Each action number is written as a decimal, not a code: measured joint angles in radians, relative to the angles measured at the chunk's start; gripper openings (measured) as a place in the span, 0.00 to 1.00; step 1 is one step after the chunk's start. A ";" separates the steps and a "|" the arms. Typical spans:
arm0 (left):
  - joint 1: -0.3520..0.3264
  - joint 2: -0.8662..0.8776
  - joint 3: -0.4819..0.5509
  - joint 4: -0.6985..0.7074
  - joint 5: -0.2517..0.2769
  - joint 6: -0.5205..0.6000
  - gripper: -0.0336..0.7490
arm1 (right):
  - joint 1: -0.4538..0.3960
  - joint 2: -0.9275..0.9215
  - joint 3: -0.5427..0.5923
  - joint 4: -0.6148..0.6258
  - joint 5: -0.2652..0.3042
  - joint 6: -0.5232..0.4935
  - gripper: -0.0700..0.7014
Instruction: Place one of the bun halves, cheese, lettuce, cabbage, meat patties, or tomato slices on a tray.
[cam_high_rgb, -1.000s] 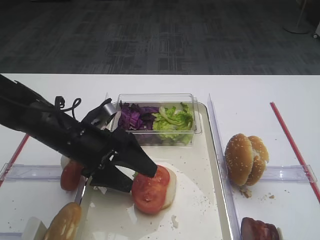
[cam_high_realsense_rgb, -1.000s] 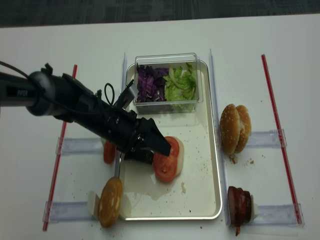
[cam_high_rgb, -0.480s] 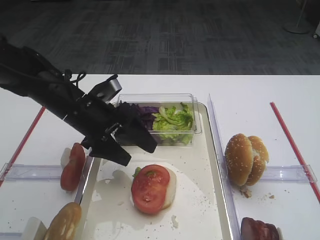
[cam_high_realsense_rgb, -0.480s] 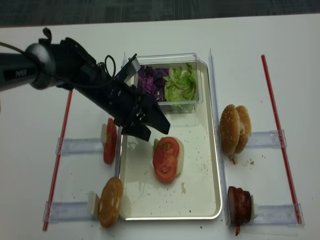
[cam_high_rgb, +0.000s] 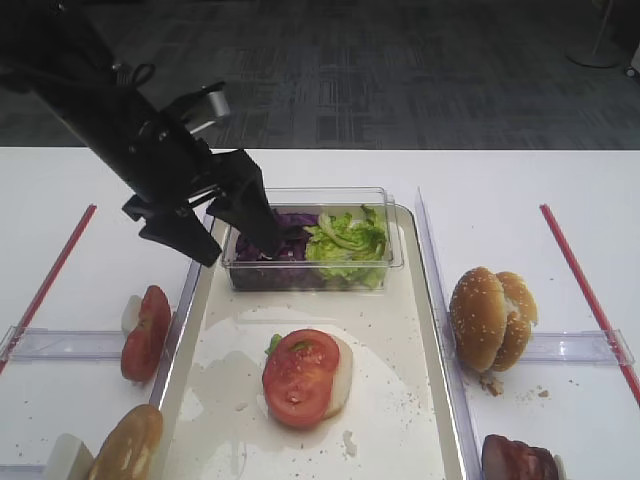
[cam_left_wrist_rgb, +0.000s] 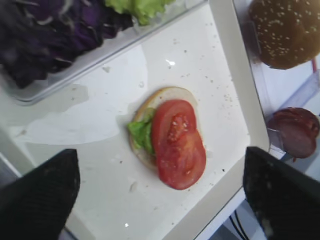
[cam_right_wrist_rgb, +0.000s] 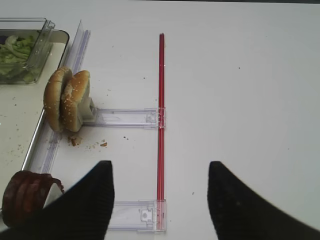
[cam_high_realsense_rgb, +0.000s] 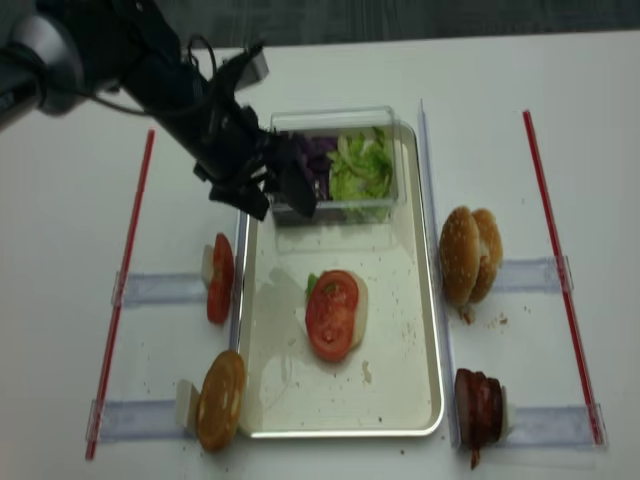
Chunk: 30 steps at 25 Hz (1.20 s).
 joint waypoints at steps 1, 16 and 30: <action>0.000 -0.005 -0.020 0.036 0.002 -0.029 0.82 | 0.000 0.000 0.000 0.000 0.000 0.000 0.67; 0.000 -0.030 -0.147 0.484 0.024 -0.356 0.82 | 0.000 0.000 0.000 0.000 0.000 0.000 0.67; 0.000 -0.030 -0.149 0.522 0.025 -0.365 0.82 | 0.000 0.000 0.000 0.000 0.000 0.000 0.67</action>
